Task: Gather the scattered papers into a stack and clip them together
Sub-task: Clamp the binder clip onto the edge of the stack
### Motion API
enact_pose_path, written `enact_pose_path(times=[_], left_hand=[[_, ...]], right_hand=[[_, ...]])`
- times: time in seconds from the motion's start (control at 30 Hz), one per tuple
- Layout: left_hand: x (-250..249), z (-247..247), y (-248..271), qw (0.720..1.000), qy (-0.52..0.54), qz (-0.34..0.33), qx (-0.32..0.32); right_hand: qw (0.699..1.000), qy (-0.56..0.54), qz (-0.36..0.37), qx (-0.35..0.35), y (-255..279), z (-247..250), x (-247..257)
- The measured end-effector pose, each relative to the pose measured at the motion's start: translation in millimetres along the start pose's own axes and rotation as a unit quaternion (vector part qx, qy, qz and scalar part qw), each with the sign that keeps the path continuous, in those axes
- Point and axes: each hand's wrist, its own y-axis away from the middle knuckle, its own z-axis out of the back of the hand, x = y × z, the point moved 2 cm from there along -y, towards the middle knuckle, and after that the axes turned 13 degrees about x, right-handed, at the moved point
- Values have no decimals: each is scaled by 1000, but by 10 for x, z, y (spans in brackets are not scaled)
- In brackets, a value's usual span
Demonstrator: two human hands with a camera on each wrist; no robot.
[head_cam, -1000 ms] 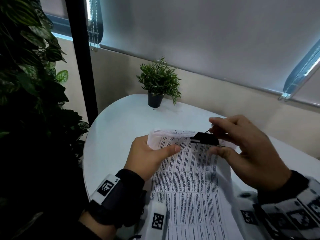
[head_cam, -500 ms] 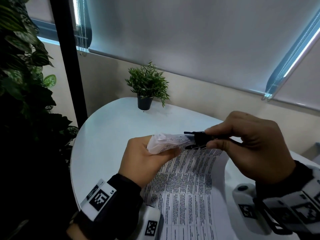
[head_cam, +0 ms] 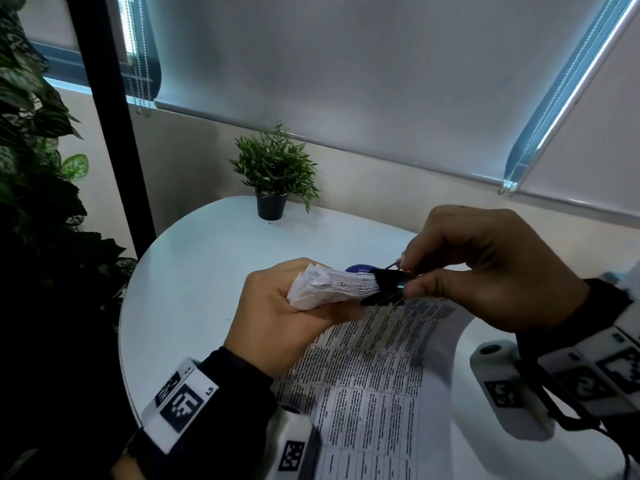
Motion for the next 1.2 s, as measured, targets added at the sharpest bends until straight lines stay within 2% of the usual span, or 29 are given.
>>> enact_pose_path(times=[0.1,0.17,0.3,0.37,0.47,0.5,0.67,0.8,0.9,0.97,1.03,1.07,1.13,1.2], left_hand=[[2,-28,-1,1000,19,15,-7],[3,-36,-13,999,46,26,-12],[-40,-40,-38,997,68,36,-15],[-65,-57,-25,997,65,40,-10],[-122,-97,-6,998,55,36,-8],[-145,-107,-6,998,50,34,-10],[-171,-147,-29,999,15,45,-13],[-207,-216,-21,997,59,52,1],[-219,-186,-42,996,71,47,-3],[-232,-108,-50,996,77,49,-25],[-267,-19,-71,995,77,51,-43],[-289,22,-94,995,72,44,-44],[-385,90,-166,997,56,21,-43],[-517,146,-257,997,52,-6,-48]], right_hand=[[997,-68,-27,25,5,-12,-69],[996,-73,-36,25,33,-6,-88],[995,28,16,-94,90,76,10],[998,21,2,-57,77,41,-22],[995,-83,-55,25,97,-41,-126],[993,-86,-68,42,104,-59,-129],[983,101,-85,128,17,-165,-28],[980,113,-101,131,-9,-209,-29],[983,111,-118,85,61,-96,-87],[981,58,-179,37,189,43,-210],[977,-71,-200,-23,347,110,-364],[969,-161,-175,-64,422,92,-445],[926,-333,-108,-143,541,-60,-609],[889,-416,-79,-176,589,-295,-673]])
